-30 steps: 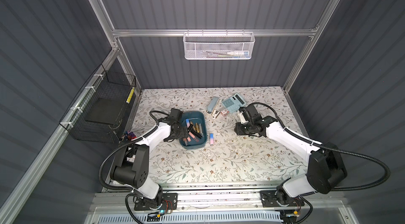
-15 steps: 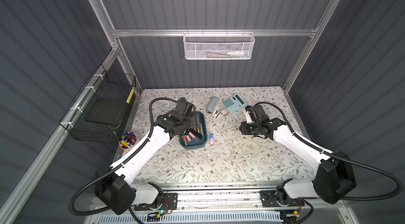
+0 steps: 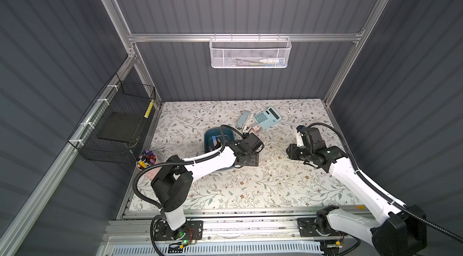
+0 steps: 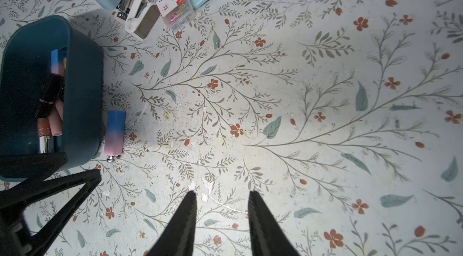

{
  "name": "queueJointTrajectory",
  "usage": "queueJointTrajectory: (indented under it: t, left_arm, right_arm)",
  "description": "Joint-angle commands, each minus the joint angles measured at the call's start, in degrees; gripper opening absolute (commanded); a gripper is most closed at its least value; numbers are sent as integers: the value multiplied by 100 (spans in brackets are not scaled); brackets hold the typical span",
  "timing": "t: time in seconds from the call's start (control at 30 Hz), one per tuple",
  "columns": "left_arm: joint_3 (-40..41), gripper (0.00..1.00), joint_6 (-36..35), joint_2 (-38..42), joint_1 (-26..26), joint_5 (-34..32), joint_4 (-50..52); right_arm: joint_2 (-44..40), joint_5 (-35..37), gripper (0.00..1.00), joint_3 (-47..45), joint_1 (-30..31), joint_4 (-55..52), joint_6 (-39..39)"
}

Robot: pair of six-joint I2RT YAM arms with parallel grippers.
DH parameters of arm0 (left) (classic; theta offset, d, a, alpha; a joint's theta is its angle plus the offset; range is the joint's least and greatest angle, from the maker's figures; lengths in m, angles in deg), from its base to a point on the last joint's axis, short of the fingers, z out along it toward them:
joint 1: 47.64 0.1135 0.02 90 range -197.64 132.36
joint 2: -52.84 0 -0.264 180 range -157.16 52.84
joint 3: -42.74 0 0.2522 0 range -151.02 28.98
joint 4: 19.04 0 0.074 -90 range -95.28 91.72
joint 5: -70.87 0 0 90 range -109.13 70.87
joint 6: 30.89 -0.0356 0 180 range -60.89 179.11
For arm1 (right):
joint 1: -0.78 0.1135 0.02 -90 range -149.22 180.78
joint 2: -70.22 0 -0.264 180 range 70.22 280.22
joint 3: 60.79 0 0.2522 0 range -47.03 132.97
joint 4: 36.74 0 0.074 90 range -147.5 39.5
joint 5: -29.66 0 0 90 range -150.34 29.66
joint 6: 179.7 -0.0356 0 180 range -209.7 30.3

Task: Put the lipstick into the storage box
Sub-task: Pick up the lipstick at the center of the board.

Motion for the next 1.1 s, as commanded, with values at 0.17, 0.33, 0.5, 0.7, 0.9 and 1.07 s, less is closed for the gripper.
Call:
queueJointTrajectory:
  t: [0.17, 0.33, 0.5, 0.7, 0.9, 1.07]
  left_arm:
    - [-24, 80, 268, -314, 1, -78, -117]
    - [-67, 80, 278, -489, -4, -213, -13]
    - [-21, 80, 312, -529, 10, -356, 132]
    - [98, 81, 366, -573, 41, -511, 165]
    - [-56, 80, 375, -902, 106, -471, -9]
    - [-142, 80, 331, -1190, 204, -287, -115]
  right_arm:
    - [-196, -46, 38, -122, -22, -137, -33]
    - [-208, -62, 38, -130, -24, -126, -20]
    - [-240, -61, 38, -166, -22, -101, -15]
    - [-204, -91, 38, -175, -19, -52, -6]
    - [-232, -94, 38, -197, -21, -32, -6]
    - [-292, -51, 38, -219, -24, -42, -14]
